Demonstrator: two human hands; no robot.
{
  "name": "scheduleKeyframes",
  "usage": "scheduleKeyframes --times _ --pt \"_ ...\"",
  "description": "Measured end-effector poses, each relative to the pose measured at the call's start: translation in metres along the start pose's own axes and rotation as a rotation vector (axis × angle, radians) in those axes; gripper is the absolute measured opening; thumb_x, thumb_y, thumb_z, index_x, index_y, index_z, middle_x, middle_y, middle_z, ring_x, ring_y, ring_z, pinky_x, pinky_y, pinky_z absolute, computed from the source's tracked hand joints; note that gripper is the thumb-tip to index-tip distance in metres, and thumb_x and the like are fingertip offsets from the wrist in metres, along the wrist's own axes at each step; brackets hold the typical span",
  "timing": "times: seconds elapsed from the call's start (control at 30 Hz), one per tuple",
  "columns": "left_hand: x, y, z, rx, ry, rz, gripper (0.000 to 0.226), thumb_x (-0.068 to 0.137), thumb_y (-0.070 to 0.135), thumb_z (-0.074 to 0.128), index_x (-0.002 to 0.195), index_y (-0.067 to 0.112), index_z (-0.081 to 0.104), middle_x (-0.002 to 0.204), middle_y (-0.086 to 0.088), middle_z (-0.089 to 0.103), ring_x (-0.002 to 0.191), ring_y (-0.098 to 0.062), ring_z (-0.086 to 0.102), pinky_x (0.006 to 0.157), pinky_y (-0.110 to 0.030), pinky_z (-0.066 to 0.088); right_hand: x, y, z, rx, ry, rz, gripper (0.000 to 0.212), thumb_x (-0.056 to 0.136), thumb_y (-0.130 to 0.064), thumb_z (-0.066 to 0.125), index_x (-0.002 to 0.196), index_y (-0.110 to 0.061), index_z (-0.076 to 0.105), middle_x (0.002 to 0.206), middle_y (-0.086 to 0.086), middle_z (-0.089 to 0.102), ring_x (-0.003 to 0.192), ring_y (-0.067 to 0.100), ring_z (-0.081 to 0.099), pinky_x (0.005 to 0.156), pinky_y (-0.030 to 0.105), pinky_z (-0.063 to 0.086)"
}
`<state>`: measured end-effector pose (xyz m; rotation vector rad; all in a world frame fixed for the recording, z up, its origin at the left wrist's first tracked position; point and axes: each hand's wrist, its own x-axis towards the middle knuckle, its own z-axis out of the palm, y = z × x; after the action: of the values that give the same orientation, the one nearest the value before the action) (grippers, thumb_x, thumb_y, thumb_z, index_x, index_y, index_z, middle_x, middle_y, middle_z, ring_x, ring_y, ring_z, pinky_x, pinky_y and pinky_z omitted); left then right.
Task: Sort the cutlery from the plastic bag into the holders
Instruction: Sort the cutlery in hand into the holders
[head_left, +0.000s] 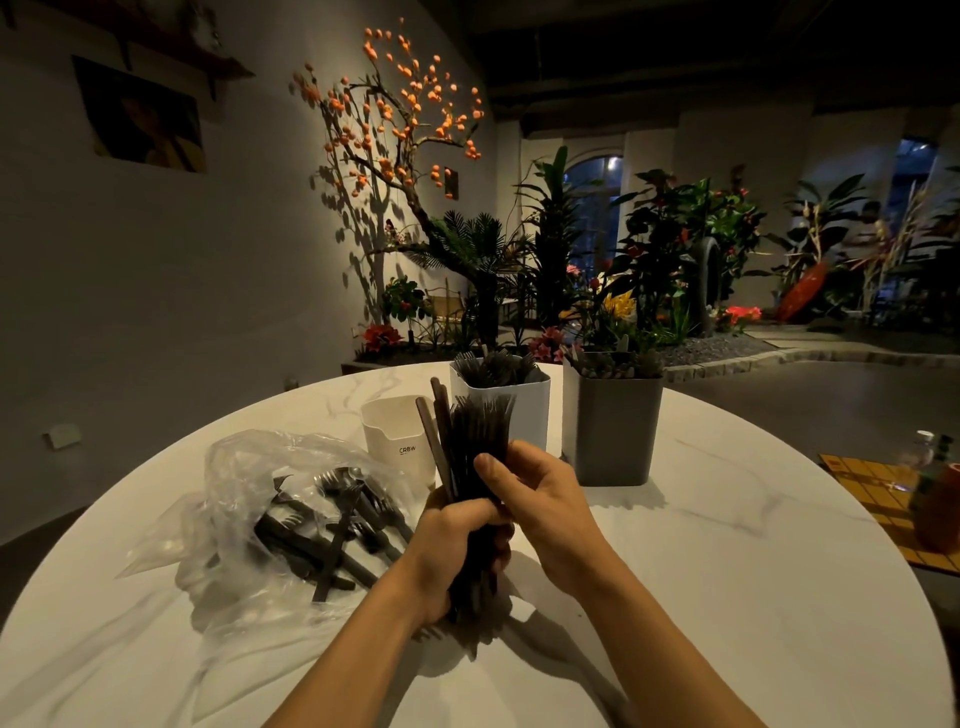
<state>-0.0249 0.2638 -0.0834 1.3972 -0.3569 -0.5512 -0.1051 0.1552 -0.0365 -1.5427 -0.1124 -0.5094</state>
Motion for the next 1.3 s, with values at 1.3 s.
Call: scheduleKeyframes --times 1.3 --pt "-0.004 0.007 0.009 -0.189 0.059 -0.010 0.048 0.087 0.028 0.075 0.120 -0.006 0.066 0.093 -0.018 0.072 0.082 -0.032 0.070 0.078 -0.047 0.057 0.008 0.010 -0.021 0.027 0.073 0.105 0.011 0.098 -0.010 0.060 0.105 -0.006 0.068 0.090 0.003 0.077 0.095 0.020 0.074 0.073 0.024 0.058"
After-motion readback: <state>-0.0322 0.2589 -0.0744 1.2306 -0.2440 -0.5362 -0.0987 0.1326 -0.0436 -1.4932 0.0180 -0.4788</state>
